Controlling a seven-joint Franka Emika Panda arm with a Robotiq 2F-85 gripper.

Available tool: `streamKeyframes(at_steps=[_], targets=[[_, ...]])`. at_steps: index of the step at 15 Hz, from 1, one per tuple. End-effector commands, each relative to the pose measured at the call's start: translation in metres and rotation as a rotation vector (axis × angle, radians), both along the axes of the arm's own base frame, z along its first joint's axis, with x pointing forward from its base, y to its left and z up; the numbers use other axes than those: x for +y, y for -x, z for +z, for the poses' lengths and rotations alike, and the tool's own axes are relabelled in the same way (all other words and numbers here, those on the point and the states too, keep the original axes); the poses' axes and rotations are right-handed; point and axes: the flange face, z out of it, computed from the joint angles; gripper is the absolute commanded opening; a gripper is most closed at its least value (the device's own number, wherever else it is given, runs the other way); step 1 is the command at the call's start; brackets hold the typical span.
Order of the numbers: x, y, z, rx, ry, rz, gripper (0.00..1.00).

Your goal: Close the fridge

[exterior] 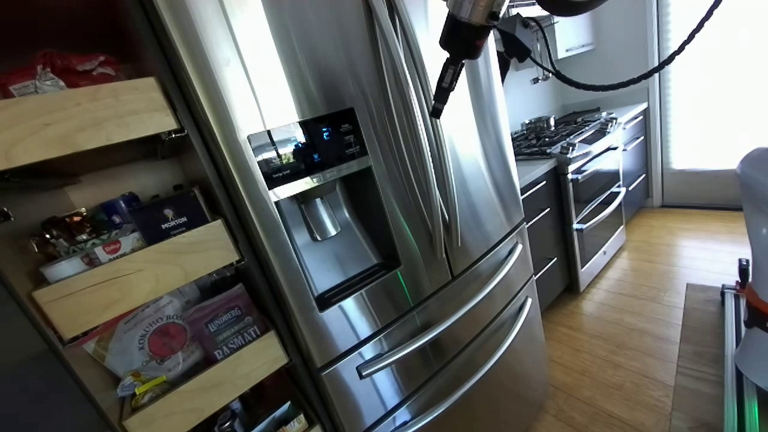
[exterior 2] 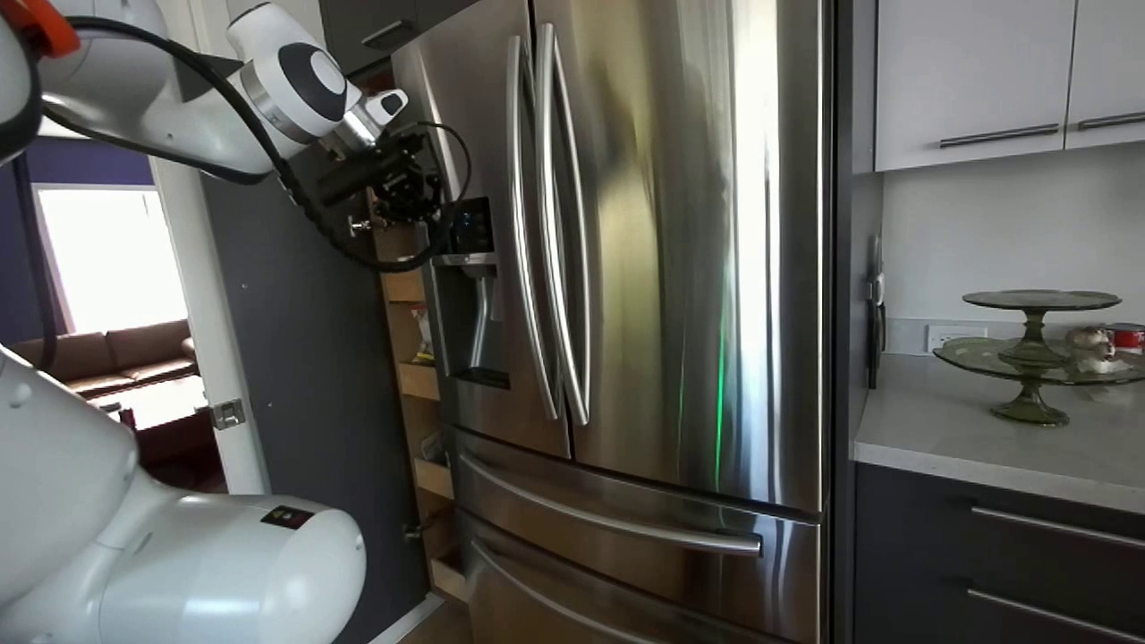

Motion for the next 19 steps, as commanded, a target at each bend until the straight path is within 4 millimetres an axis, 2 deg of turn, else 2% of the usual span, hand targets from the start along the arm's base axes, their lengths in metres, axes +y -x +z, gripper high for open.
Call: streamKeyframes(at_steps=[1, 6, 10, 13, 14, 19], targets=[[0.003, 0.029, -0.015, 0.174, -0.106, -0.029, 0.34], [-0.006, 0.064, -0.03, 0.413, -0.178, -0.189, 0.71], [-0.018, 0.089, -0.049, 0.514, -0.213, -0.327, 1.0], [-0.025, 0.098, -0.055, 0.487, -0.254, -0.365, 1.0], [-0.02, 0.084, -0.046, 0.498, -0.215, -0.33, 1.0], [-0.026, 0.094, -0.049, 0.486, -0.225, -0.349, 1.0]])
